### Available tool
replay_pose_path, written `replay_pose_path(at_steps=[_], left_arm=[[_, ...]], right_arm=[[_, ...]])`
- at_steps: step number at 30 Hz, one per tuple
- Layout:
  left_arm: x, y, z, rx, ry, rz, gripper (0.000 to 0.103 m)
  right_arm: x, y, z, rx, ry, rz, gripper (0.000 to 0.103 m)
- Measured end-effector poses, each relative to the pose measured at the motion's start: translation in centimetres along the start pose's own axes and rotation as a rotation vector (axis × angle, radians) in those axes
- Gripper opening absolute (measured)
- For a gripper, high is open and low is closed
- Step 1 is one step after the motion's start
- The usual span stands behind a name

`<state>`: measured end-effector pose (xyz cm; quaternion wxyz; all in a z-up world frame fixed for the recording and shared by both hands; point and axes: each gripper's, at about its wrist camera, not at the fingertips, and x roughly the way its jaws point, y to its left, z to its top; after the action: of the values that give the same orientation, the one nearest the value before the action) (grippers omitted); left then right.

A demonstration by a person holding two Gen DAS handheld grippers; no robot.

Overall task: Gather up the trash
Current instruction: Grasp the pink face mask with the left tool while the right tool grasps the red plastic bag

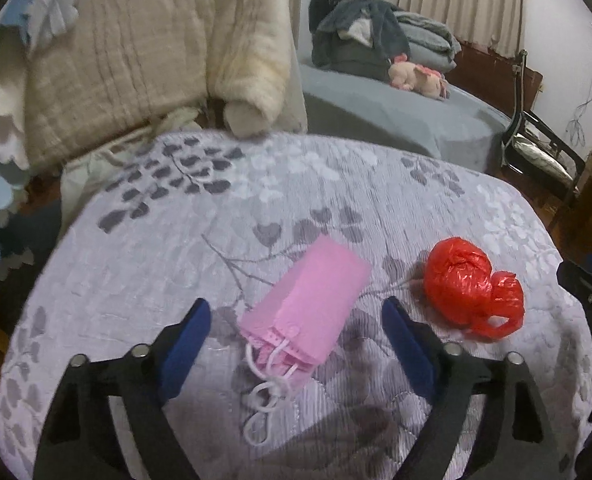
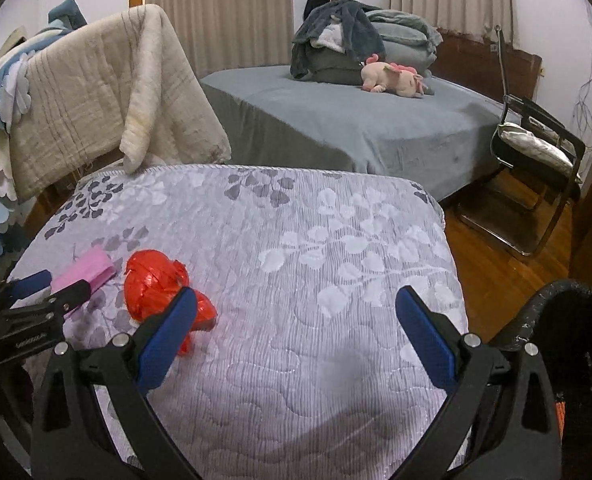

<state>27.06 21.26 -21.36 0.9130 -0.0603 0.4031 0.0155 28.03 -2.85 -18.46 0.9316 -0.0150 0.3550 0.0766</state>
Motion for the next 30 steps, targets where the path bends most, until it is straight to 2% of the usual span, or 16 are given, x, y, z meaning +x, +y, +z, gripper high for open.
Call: replay_pose_path(at_steps=[4,5,6,8,11,17,22,27,28,30], left_arm=[[0.9,-0.2,0.0,0.0,0.04,-0.028,0.063],[0.9,-0.2,0.0,0.0,0.041,-0.034,0.054],[0.9,-0.1,0.0,-0.002,0.04,-0.033,0.05],[0.8,0.0,0.1,-0.008,0.037,-0.036,0.027],[0.6,0.0,0.0,0.0,0.03,-0.043,0.012],[-1.2,0.9,-0.3,-0.004,-0.014,-0.013,0.008],[-2.3,2.6,-0.9,-0.035,-0.023,0.039,0.008],[-3.2,3.8,-1.6,-0.06,-0.028,0.059,0.008],[-3.4,4.0,-1.7,-0.065,-0.028,0.062,0.008],[-3.6,4.2,-1.9,-0.069,-0.03,0.068,0.008]], right_arm=[[0.2,0.3,0.1,-0.003,0.007,0.005,0.096],[0.3,0.4,0.1,-0.002,0.009,0.009,0.096],[0.3,0.4,0.1,-0.001,0.01,0.012,0.096],[0.3,0.7,0.3,-0.001,0.01,0.024,0.096],[0.3,1.5,0.5,-0.014,0.007,0.037,0.096],[1.0,3.3,0.6,-0.029,0.024,0.074,0.096],[2.2,5.1,0.4,-0.048,0.049,0.089,0.096],[3.6,6.7,0.0,-0.066,0.083,0.102,0.096],[3.9,7.0,-0.1,-0.074,0.091,0.106,0.094],[4.3,7.6,-0.2,-0.089,0.115,0.135,0.08]])
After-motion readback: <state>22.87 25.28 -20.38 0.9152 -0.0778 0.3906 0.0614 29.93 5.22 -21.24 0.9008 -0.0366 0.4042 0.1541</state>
